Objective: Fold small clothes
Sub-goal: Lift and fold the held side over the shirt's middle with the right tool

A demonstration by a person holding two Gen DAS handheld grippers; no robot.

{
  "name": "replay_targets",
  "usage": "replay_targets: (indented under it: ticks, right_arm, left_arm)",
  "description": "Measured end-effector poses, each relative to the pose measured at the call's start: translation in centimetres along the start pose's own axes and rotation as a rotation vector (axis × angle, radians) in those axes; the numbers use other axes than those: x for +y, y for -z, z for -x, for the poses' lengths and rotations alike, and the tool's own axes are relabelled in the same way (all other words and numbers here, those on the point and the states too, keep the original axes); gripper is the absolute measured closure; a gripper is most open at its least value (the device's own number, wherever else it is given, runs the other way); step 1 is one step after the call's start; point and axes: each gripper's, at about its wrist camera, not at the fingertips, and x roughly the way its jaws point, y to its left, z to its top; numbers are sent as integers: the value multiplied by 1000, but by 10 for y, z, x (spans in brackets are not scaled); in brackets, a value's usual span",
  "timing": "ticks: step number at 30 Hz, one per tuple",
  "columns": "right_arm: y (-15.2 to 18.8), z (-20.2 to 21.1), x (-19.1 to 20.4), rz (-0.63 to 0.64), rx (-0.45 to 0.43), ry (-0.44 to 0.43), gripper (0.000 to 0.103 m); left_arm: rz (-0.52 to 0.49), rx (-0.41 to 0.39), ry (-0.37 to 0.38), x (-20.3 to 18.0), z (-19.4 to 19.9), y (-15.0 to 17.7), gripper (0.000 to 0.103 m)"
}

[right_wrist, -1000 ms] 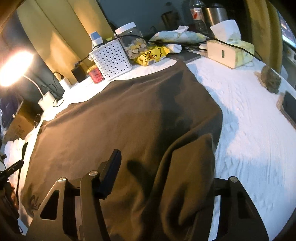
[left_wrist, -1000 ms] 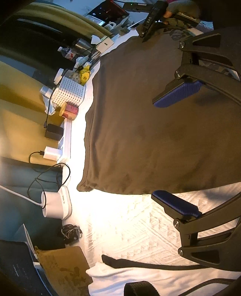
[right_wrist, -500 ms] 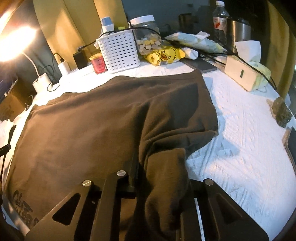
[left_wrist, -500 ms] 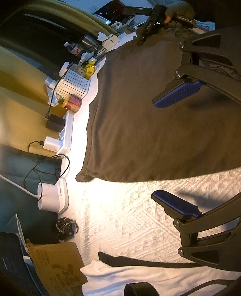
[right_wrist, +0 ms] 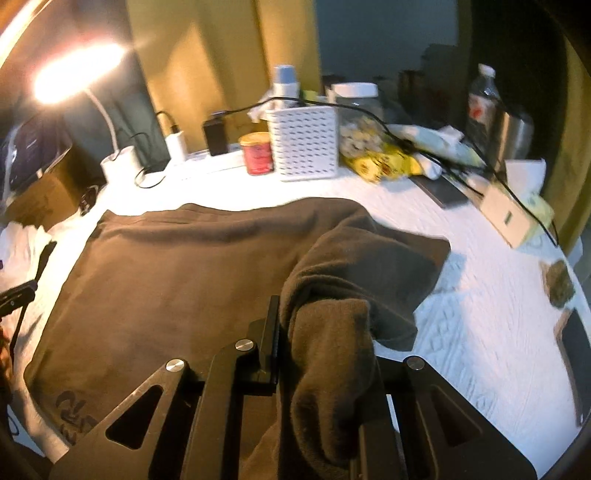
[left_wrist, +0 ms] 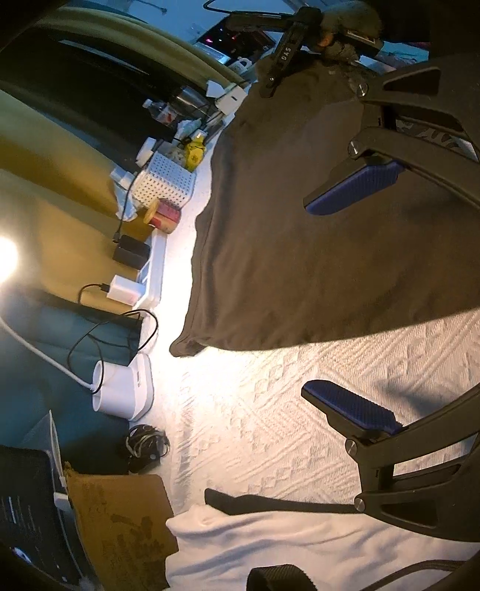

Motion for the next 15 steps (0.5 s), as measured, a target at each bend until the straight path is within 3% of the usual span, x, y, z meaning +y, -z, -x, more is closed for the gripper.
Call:
replay_targets:
  ticks: [15]
  right_arm:
    - [-5,-11,96,145,29,-93,89]
  left_arm:
    - [27,-51,39,25,24,9,13]
